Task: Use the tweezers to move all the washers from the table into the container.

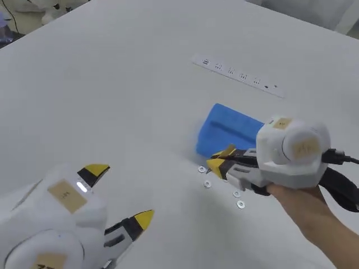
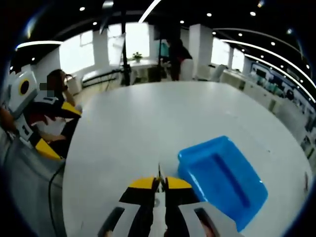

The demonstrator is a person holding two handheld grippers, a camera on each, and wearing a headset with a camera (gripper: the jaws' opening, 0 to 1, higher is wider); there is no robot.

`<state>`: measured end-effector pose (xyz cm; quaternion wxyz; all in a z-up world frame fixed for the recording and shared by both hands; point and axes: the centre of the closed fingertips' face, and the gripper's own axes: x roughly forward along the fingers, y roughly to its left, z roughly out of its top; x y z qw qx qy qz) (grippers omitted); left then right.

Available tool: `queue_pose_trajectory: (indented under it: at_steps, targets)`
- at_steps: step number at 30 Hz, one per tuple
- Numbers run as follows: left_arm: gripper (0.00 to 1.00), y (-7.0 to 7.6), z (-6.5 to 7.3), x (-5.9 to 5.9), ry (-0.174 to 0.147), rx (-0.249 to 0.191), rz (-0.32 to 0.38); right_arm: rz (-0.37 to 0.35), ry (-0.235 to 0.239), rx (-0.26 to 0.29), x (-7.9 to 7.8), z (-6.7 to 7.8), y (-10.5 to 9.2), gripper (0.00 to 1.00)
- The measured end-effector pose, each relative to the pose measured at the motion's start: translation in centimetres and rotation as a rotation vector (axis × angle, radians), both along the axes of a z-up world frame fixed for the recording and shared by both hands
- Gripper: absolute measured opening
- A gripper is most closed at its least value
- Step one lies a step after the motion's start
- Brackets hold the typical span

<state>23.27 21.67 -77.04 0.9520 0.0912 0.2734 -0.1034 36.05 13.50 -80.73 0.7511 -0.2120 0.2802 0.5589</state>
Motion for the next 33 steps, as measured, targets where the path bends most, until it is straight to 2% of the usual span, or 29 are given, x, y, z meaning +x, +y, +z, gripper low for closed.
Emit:
queue_pose_trajectory:
  at_steps: [8,10,14,19,22,25,33]
  targets:
    - [0.55,-0.1,0.1,0.0,-0.006,-0.005,-0.004,0.007,-0.003,-0.014,0.7,-0.4,0.5,0.03]
    - [0.56,-0.1,-0.1,0.0,0.005,-0.011,-0.003,0.008,-0.002,-0.019,0.8,-0.5,0.7,0.04]
    - [0.65,-0.5,-0.3,0.1,0.019,-0.038,-0.01,0.008,0.017,-0.027,0.6,-0.8,0.9,0.04]
    - [0.74,-0.7,-0.8,0.0,0.043,-0.036,-0.014,0.002,0.02,-0.027,0.6,-1.0,1.1,0.04]
    - [0.79,-0.7,-0.8,0.0,0.042,-0.035,-0.011,0.003,0.02,-0.031,0.6,-1.1,1.1,0.04]
    - [0.82,-0.6,-0.9,0.1,0.051,-0.045,-0.003,0.0,0.02,-0.029,0.8,-1.2,1.1,0.04]
    - [0.83,-0.6,-1.0,0.0,0.053,-0.034,-0.005,-0.005,0.026,-0.021,1.0,-1.4,1.3,0.04]
